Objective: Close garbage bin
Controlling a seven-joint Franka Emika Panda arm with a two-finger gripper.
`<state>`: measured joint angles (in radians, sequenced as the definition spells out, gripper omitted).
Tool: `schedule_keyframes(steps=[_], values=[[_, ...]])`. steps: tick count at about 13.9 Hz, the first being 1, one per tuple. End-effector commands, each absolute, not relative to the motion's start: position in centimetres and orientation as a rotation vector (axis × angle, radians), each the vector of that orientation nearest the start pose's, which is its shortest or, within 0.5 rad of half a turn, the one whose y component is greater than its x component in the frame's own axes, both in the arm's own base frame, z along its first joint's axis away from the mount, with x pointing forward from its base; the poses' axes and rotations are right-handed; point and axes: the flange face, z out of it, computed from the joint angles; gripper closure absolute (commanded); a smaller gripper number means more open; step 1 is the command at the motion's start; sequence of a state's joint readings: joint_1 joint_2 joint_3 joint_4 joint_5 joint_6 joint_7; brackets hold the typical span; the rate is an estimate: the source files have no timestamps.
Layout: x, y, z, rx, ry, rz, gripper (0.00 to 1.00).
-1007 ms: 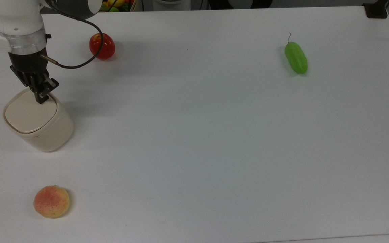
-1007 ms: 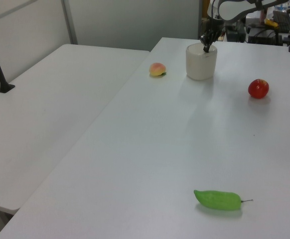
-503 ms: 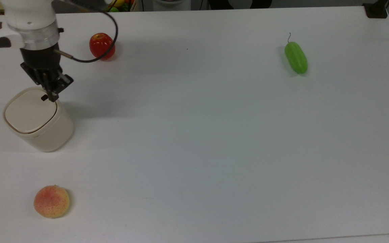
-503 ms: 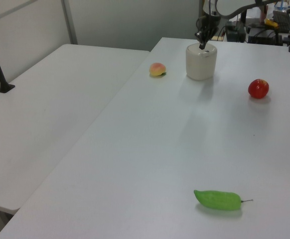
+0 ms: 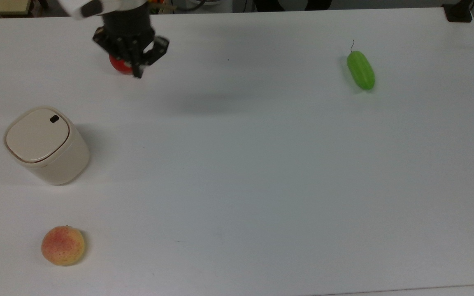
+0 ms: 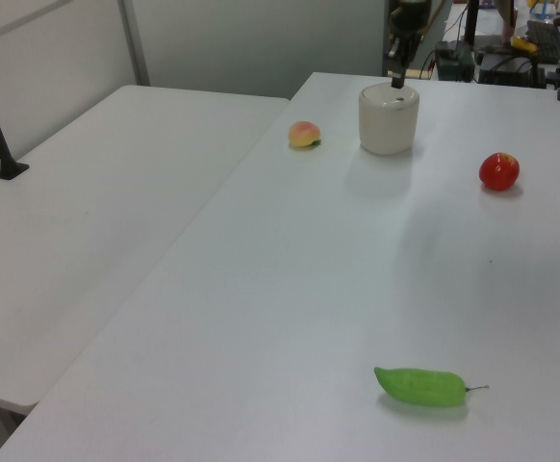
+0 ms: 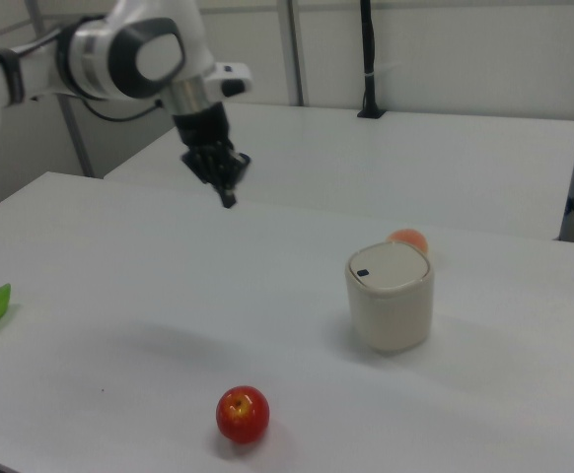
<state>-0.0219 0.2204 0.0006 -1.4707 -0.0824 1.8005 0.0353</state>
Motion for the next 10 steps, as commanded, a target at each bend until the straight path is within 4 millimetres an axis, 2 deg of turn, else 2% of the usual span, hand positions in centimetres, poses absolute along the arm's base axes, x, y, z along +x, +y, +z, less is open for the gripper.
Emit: schedule_keyframes(steps=[1,2,4,6,7,8,10], values=[[60.2,2.1,59.3,-3.208,-0.246,-0.068,1.0],[59.7,3.0,59.7,-3.203,-0.278,-0.042,1.0],[58.2,6.2,60.1,-3.195,-0.359,0.026,1.0],[57.3,7.0,60.9,-3.192,-0.369,0.04,1.0],[57.3,6.9,60.9,-3.192,-0.367,0.042,0.96],[57.3,6.9,60.9,-3.192,-0.367,0.042,0.86],[57.3,6.8,61.0,-3.195,-0.347,0.039,0.44]])
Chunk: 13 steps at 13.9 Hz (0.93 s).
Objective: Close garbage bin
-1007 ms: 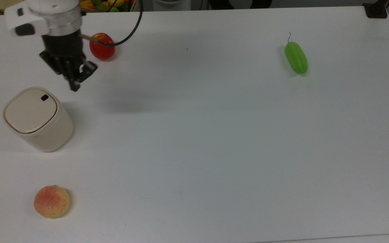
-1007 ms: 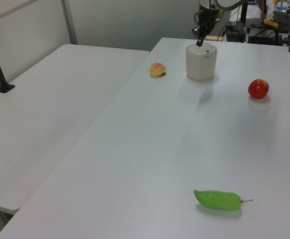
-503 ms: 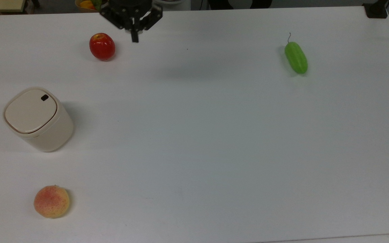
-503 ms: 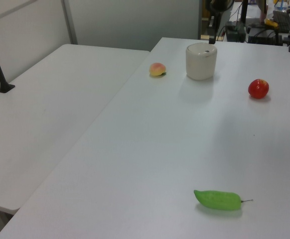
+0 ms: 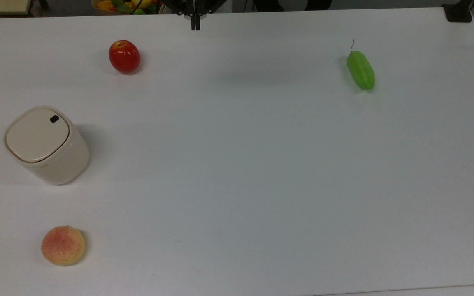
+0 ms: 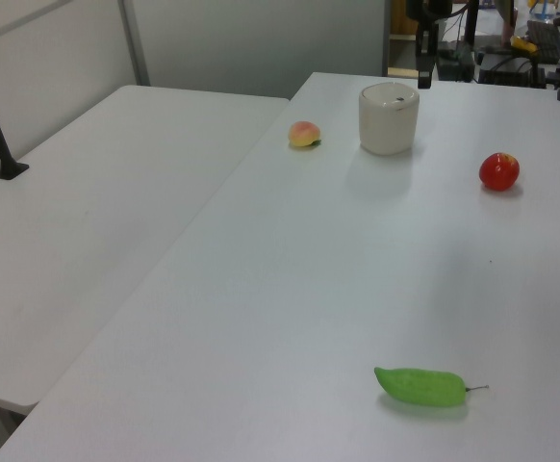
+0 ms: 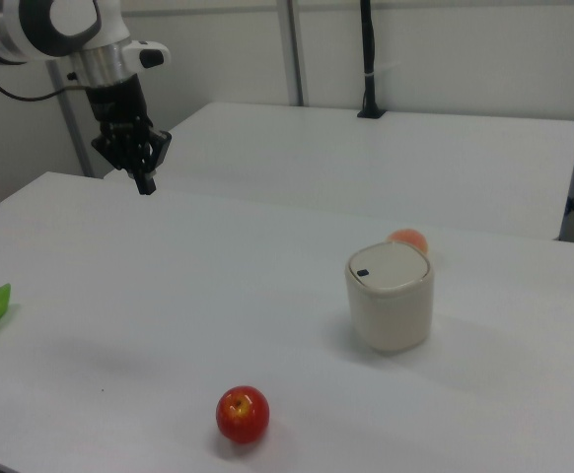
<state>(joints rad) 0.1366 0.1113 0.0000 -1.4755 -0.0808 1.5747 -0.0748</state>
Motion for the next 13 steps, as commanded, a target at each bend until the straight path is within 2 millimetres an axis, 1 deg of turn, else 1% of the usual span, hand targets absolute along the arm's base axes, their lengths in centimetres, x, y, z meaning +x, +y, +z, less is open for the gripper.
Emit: schedule_keyframes(steps=[1,2,4,5,8,12,13], values=[[57.3,6.8,61.0,-3.199,-0.323,0.038,0.08],[57.3,6.8,61.0,-3.21,-0.27,0.033,0.0],[57.4,6.7,61.0,-3.228,-0.182,0.021,0.0],[57.3,6.7,60.9,-3.229,-0.167,0.028,0.0],[57.3,6.6,60.8,-3.231,-0.165,0.035,0.0],[57.0,5.8,61.8,-3.231,-0.143,0.006,0.0],[57.0,5.7,61.8,-3.229,-0.138,0.007,0.0]])
